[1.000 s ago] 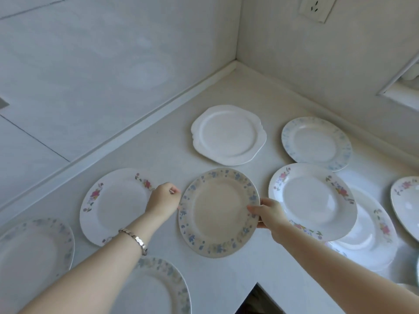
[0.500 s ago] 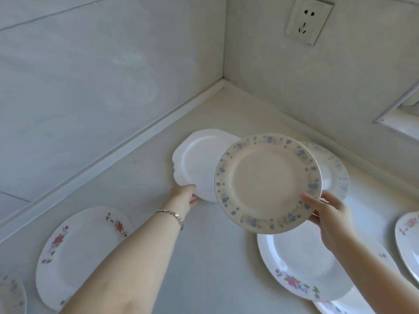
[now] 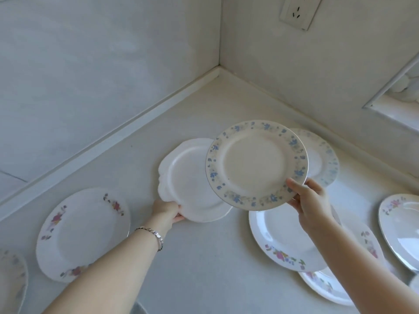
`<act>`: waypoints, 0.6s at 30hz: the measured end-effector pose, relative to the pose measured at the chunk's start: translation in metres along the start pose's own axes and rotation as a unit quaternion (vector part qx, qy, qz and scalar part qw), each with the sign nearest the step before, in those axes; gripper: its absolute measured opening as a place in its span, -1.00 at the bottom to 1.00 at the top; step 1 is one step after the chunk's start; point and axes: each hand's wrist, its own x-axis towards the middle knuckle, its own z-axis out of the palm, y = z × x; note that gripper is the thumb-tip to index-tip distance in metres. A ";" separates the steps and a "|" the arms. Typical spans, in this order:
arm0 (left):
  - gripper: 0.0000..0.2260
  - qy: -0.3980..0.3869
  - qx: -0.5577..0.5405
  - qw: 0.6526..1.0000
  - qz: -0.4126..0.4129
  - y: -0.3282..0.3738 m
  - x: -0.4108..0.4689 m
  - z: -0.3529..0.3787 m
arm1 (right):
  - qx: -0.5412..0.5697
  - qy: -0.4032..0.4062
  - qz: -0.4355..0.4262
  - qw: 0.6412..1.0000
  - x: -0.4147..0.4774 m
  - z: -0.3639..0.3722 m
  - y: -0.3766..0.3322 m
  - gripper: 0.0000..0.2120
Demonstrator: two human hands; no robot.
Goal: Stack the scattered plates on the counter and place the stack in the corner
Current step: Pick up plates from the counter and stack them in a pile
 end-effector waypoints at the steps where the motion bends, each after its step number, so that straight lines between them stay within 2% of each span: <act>1: -0.75 0.006 0.003 1.000 -0.002 -0.010 -0.008 -0.010 | -0.001 -0.005 0.001 1.000 -0.006 -0.002 0.001 -0.84; 10: -0.82 -0.013 0.050 0.998 -0.028 -0.089 -0.048 -0.078 | -0.029 -0.060 0.033 0.997 -0.059 -0.017 0.032 -0.87; 13: -0.74 -0.014 0.072 0.997 -0.033 -0.102 -0.057 -0.090 | -0.073 -0.077 0.057 0.993 -0.071 -0.019 0.050 -0.87; 18: -0.85 -0.010 0.132 0.990 -0.040 -0.108 -0.064 -0.102 | -0.107 -0.091 0.108 0.984 -0.086 -0.012 0.092 -0.88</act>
